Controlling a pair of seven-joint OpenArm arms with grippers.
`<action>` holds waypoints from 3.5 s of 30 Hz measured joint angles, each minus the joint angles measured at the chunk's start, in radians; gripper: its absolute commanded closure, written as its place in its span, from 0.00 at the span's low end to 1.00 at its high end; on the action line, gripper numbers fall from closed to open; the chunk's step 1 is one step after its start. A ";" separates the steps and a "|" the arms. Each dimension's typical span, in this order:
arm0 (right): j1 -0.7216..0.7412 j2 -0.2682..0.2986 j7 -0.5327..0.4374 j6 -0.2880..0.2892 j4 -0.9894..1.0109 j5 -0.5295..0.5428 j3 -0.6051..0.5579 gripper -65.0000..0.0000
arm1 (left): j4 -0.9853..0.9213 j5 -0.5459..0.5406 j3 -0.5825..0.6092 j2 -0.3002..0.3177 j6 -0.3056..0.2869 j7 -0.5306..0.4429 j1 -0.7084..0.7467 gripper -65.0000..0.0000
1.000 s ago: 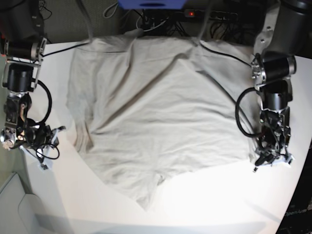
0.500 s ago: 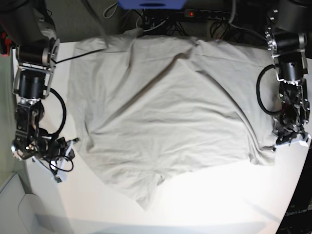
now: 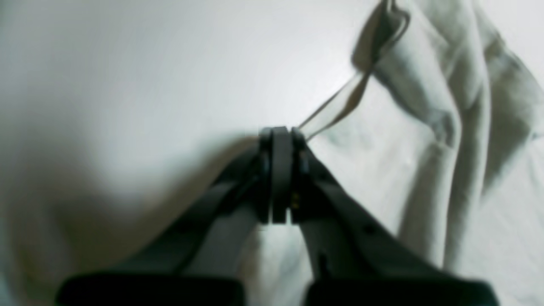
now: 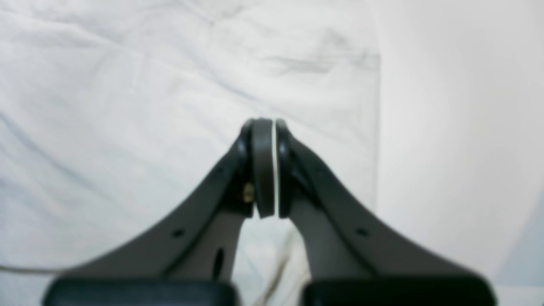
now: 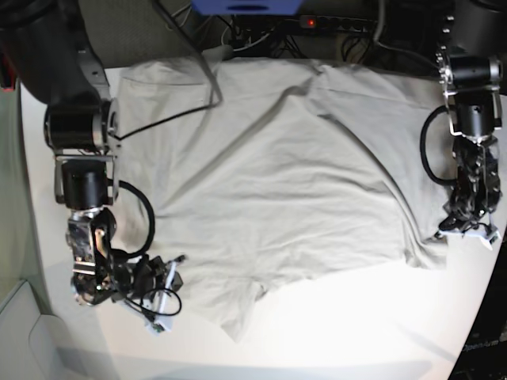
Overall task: Layout the t-shirt on the table in an organized manner, then fold the t-shirt properly
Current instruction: 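Hold the hem corners with both grippers and pull them apart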
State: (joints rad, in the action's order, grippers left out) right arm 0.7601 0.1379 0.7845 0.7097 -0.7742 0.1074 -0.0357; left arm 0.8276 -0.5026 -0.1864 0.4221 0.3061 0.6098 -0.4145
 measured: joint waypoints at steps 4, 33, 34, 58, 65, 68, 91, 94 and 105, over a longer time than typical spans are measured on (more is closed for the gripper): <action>0.061 -0.006 -0.098 0.000 0.164 0.000 0.000 1.00 | 0.001 0.158 0.002 -0.043 -0.003 0.006 -0.008 1.00; -0.089 0.112 -0.545 -0.438 0.343 0.027 0.002 0.95 | 0.009 0.300 0.001 -0.084 -0.003 0.065 -0.004 1.00; -0.088 0.122 -0.543 -0.451 0.343 0.027 0.002 0.95 | 0.009 0.299 0.000 -0.085 -0.003 0.065 -0.002 1.00; 0.011 0.154 -0.399 -0.583 0.347 0.016 0.003 0.95 | 0.235 0.297 0.001 -0.073 -0.003 0.174 0.034 1.00; -0.038 0.153 -0.297 -0.581 0.174 0.014 0.003 0.95 | 0.232 0.306 0.003 -0.125 -0.003 0.169 0.050 1.00; -0.077 0.150 -0.254 -0.580 0.071 0.015 0.003 0.95 | 0.229 0.307 0.004 -0.148 -0.004 0.164 0.048 1.00; -0.135 0.175 -0.119 -0.579 -0.080 0.020 0.006 0.95 | -0.525 0.294 0.351 -0.123 -0.004 -0.351 -0.316 1.00; -0.134 0.179 -0.092 -0.536 -0.080 0.016 0.006 0.95 | -0.521 0.292 0.351 -0.123 -0.004 -0.308 -0.378 1.00; -0.220 0.176 -0.040 -0.347 -0.083 0.011 0.005 0.95 | -0.101 0.295 0.229 -0.100 -0.004 -0.030 -0.139 1.00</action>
State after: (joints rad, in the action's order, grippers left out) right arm 0.5396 0.3138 0.7441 0.3630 -0.8574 0.1188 -0.0303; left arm 0.7261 -0.2073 0.0422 0.3218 0.3019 0.5800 -0.5533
